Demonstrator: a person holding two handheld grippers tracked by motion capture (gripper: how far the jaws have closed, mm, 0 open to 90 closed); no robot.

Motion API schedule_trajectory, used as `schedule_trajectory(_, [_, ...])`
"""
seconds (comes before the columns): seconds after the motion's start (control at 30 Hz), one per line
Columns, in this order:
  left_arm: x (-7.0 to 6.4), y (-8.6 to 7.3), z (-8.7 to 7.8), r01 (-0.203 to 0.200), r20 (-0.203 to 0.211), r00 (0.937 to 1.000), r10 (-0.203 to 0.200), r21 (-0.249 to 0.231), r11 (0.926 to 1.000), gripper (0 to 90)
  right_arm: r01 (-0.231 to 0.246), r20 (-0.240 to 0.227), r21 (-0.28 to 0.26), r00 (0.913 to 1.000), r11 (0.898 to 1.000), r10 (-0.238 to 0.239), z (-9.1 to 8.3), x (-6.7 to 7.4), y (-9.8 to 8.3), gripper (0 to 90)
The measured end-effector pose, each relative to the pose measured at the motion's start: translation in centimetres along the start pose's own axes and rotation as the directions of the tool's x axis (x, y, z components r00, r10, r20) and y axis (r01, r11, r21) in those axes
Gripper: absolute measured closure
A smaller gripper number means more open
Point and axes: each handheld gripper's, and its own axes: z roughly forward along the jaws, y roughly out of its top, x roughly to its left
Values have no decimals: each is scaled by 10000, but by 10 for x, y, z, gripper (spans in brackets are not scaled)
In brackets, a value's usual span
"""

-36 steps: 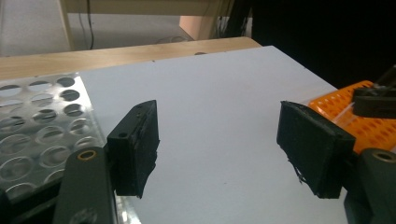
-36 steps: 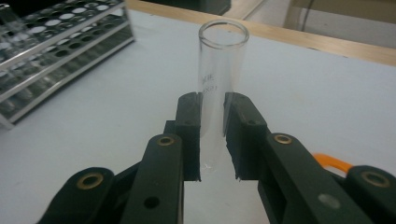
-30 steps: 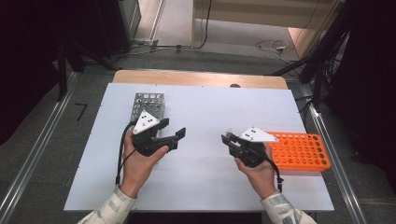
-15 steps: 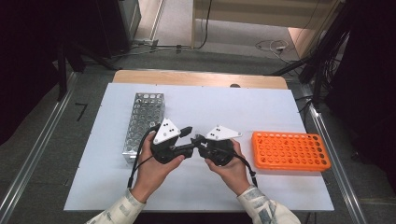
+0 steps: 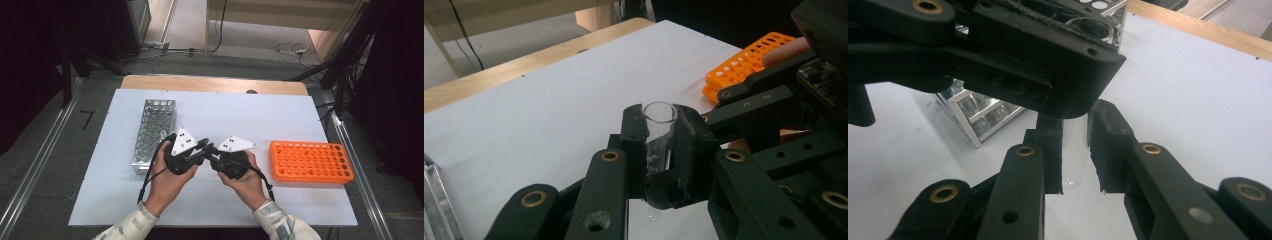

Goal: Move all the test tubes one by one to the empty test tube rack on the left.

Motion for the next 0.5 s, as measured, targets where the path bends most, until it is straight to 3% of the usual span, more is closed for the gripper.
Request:
schedule_trajectory(0.1, [1, 0, 0, 36, -40, 10000, -36, -56, 10000, 764, -69, -98, -5, 9999, 10000, 69, 0, -1, 0, 677])
schedule_trajectory(0.2, [5, 1, -2, 129, -128, 9998, -130, -104, 9999, 765, -257, -294, 60, 9992, 9997, 259, 0, -1, 0, 454])
schedule_trajectory(0.33, [14, 4, -4, 319, -352, 9989, -325, -178, 9993, 764, -508, -264, -117, 9984, 9986, 505, -4, 0, -2, 275])
schedule_trajectory(0.5, [28, 9, -9, 744, -842, 9935, -771, -345, 9966, 764, -772, 127, -212, 9969, 9968, 775, -13, -9, -8, 202])
